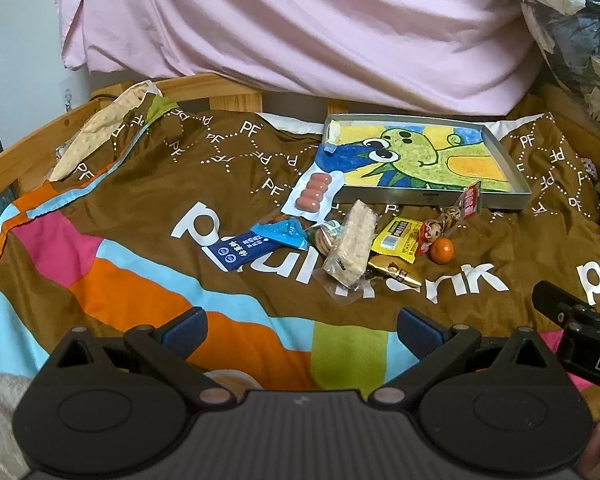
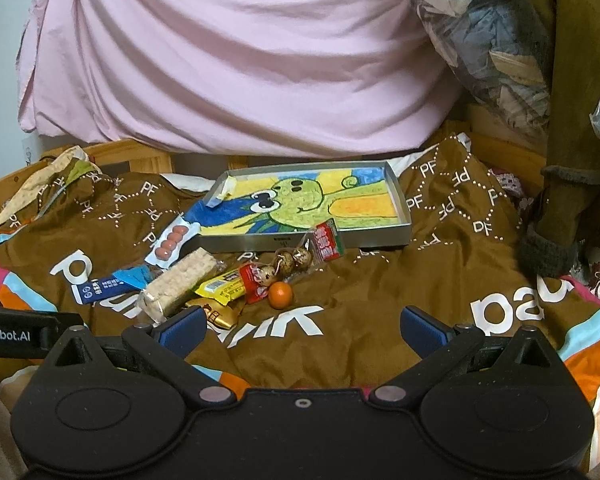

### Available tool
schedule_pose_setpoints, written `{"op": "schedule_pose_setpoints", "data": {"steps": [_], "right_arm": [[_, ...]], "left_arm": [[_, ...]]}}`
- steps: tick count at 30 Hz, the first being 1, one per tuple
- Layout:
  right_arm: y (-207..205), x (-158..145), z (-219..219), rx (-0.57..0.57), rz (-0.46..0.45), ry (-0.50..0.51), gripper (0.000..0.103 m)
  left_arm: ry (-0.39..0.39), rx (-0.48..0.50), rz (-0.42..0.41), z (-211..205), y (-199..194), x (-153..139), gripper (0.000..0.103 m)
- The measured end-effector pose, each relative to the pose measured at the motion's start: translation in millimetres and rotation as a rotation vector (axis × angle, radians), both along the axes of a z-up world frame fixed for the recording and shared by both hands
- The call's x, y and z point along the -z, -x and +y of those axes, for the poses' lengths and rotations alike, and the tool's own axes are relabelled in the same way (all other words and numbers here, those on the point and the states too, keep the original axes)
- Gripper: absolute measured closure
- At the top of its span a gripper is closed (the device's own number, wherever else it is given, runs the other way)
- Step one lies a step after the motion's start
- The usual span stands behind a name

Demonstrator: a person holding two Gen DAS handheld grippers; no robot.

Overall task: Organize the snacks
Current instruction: 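Lower the left tool to the rice cracker bar while the right tool approaches the orange ball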

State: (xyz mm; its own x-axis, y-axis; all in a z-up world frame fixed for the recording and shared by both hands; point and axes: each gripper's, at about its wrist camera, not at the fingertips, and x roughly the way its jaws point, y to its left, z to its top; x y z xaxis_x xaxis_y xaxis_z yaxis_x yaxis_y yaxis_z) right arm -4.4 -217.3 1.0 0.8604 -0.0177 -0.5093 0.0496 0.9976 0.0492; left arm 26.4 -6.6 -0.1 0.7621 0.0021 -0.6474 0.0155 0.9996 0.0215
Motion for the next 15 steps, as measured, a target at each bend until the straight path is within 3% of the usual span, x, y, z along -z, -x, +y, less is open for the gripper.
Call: {"op": "schedule_pose_setpoints", "data": {"steps": [6,15], "right_arm": [[-9.9,-3.1,-0.8,0.013,0.02,0.031,0.001],[-31.8,-13.8,4.0,-0.063,-0.01,0.127,0.001]], "left_arm": [[-0.046,0.005,0.003,-2.2,-15.0,-4.2,0.0],[-0.084,0.009,-0.013,-0.1,-44.3,-15.0,0.0]]}}
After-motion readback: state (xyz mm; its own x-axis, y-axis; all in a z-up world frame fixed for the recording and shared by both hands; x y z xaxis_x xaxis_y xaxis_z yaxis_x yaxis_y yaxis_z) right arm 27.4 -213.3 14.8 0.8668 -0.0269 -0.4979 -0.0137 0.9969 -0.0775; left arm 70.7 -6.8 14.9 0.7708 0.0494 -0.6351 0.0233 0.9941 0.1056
